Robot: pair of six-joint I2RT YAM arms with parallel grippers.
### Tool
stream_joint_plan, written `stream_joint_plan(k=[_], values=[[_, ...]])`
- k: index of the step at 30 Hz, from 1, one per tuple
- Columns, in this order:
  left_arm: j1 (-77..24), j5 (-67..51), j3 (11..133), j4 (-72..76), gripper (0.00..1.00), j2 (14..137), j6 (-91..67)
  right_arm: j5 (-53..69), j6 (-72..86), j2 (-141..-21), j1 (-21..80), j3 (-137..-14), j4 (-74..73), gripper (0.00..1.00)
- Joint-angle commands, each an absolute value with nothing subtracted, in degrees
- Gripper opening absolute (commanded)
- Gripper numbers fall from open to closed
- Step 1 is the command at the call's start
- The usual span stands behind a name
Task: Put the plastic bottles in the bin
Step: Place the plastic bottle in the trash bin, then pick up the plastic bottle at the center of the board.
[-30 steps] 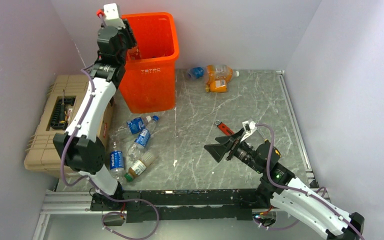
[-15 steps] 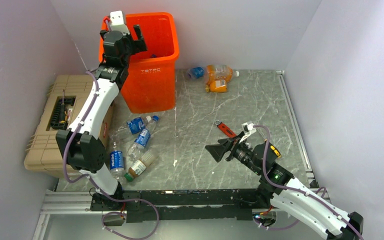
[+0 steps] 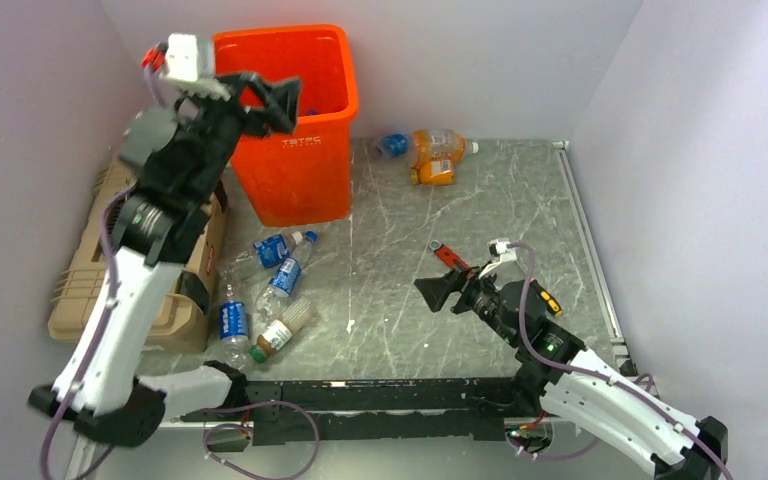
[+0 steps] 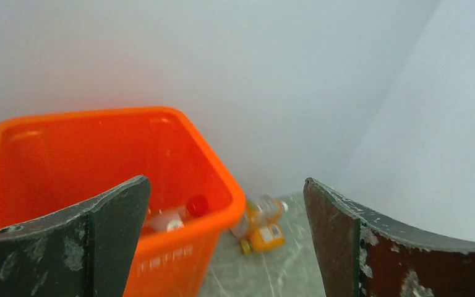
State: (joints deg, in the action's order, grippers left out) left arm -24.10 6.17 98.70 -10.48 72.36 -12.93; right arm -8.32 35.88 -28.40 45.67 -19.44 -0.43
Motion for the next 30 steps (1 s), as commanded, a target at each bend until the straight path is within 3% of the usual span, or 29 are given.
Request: stream_joint_plan(k=[1,4,7,13,18,28,30], values=[[-26.7,0.6,90.1,-26.1,1.0,64.6,-15.1,-12.7,38.0,-30.6,45.7,-23.0,0.3,1.0],[-28.9,-0.4,84.2,-37.9,0.99,61.9,-10.3,-14.8,37.9,-32.8,45.7,-23.7,-1.2,1.0],[-30.6,6.0,78.2,-43.9,0.99,59.7,-8.6,-13.7,36.6,-35.5,45.6,-23.5,0.6,1.0],[-30.7,8.9,62.6,-37.6,0.99,50.5,-7.8,-5.6,34.6,-47.1,45.3,-28.2,3.7,1.0],[-30.8,12.4,52.4,-30.5,1.0,44.5,-10.0,-6.4,35.2,-53.4,45.2,-27.6,7.2,0.98],[-30.6,24.0,52.3,-35.2,0.96,41.6,-13.7,-4.5,42.7,-73.1,40.4,-33.4,17.4,0.89],[-30.6,23.2,51.4,-34.3,0.96,39.9,-14.2,-8.9,43.3,-74.8,39.3,-35.7,17.3,0.88]])
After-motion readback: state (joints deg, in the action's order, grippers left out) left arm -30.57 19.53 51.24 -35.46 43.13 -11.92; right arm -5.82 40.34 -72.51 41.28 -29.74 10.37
